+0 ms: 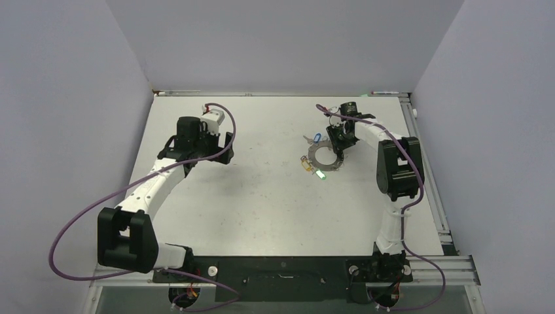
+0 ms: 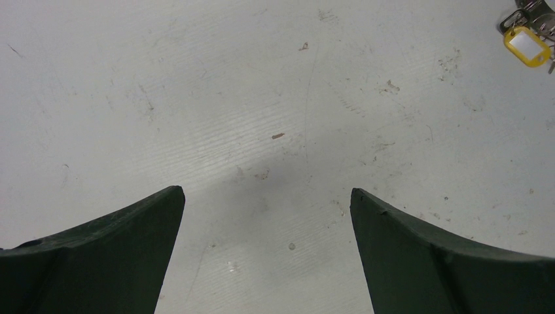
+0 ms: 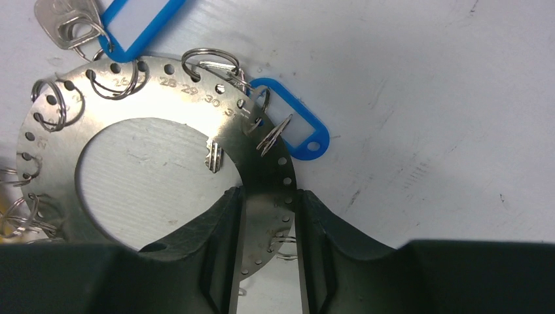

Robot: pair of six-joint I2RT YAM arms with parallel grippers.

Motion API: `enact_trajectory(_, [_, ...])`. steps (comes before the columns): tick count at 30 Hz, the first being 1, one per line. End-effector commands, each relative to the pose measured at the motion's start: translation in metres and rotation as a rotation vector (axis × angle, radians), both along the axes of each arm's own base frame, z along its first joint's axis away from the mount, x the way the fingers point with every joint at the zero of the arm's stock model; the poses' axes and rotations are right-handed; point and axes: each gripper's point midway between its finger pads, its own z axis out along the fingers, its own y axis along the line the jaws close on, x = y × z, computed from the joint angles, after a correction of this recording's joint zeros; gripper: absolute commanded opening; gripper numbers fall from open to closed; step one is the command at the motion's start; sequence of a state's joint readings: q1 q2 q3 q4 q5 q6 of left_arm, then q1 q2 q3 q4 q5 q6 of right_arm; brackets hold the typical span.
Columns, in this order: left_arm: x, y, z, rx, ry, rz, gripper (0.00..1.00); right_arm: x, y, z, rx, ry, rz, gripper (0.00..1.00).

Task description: Remove the keys from the keyring

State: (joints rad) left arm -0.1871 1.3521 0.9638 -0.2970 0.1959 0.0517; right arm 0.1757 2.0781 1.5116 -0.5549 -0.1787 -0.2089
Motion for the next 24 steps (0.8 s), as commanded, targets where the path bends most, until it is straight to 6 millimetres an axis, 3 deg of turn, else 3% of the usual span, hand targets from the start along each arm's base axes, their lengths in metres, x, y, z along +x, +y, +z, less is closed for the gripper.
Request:
enact_trajectory(1, [0.015,-0.017,0.023,-0.069,-0.021,-0.042,0.96,-0.004,0.016,0.011,-0.028,-0.011,0.072,0.21])
enact_trajectory(3, [0.015,-0.026,0.025,-0.109,-0.007,-0.077,0.96,-0.003,0.027,0.021,-0.048,-0.052,0.119,0.17])
enact_trajectory(11, [0.021,-0.061,0.029,-0.276,0.062,-0.188,0.96,-0.012,0.08,0.062,-0.08,-0.188,0.288,0.15])
enact_trajectory(24, [0.034,-0.116,0.012,-0.593,0.194,-0.337,0.96,-0.046,0.149,0.114,0.015,-0.306,0.472,0.11])
